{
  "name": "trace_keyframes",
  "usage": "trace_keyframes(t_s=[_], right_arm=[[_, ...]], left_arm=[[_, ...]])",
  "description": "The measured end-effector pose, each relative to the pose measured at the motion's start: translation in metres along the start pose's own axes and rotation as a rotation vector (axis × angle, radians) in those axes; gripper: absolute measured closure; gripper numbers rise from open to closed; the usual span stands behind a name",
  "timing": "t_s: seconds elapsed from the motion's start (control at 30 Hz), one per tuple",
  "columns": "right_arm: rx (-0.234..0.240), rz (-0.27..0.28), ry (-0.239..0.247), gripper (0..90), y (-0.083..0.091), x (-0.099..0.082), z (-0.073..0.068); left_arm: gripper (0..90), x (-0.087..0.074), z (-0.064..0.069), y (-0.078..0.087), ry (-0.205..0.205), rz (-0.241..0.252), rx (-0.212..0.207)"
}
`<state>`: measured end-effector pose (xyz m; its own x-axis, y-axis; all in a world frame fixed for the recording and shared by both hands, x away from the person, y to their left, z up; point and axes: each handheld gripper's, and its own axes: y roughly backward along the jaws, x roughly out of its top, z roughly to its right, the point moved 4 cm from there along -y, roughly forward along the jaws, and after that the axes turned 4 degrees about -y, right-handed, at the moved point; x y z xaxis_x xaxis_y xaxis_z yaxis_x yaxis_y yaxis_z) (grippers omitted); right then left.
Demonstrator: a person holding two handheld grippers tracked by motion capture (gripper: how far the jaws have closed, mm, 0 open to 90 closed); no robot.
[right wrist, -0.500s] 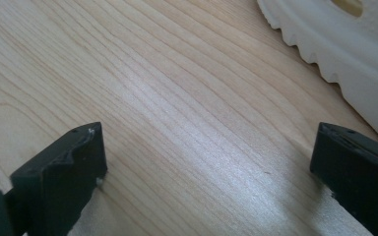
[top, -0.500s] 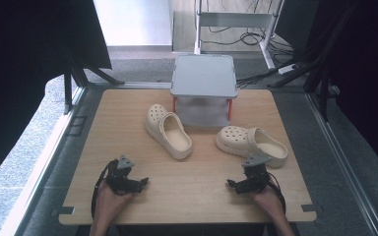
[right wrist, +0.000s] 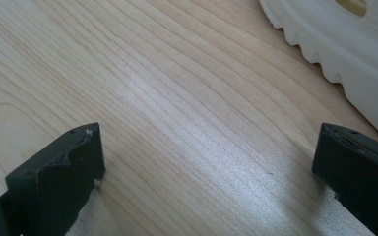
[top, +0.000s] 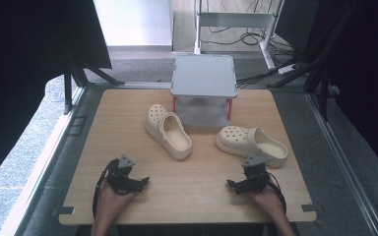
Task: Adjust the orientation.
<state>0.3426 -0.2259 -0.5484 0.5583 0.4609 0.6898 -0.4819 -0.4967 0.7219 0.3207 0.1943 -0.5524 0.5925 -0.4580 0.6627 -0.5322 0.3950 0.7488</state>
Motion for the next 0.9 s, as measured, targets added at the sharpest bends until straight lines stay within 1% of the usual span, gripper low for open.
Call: trace_keyframes(t_s=[0.2,0.3,0.37,0.43,0.47,0.53,0.73,0.77,0.9], right_arm=[[-0.004,0.001,-0.005,0.0,0.000,0.000,0.000],[-0.004,-0.007,-0.006,0.0,0.001,0.000,0.000],[-0.004,-0.012,-0.009,4.2,0.002,0.002,0.000],[0.013,-0.014,-0.013,8.3,0.004,0.003,-0.001],[0.020,-0.014,-0.021,7.9,0.005,0.004,-0.001],[0.025,-0.012,-0.020,7.5,0.005,0.005,-0.002],[0.043,-0.001,-0.007,5.3,0.011,0.013,-0.004],[0.057,0.003,-0.003,4.5,0.013,0.017,-0.006],[0.085,0.015,0.009,3.1,0.016,0.027,-0.008]], left_arm=[[0.3,0.000,0.000,0.000,0.000,0.000,0.000],[0.3,0.000,0.000,0.000,0.000,0.000,0.000],[0.3,0.000,0.000,0.000,0.000,0.000,0.000],[0.3,0.000,0.000,0.000,0.000,0.000,0.000],[0.3,0.000,0.000,0.000,0.000,0.000,0.000],[0.3,0.000,0.000,0.000,0.000,0.000,0.000],[0.3,0.000,0.000,0.000,0.000,0.000,0.000],[0.3,0.000,0.000,0.000,0.000,0.000,0.000],[0.3,0.000,0.000,0.000,0.000,0.000,0.000]])
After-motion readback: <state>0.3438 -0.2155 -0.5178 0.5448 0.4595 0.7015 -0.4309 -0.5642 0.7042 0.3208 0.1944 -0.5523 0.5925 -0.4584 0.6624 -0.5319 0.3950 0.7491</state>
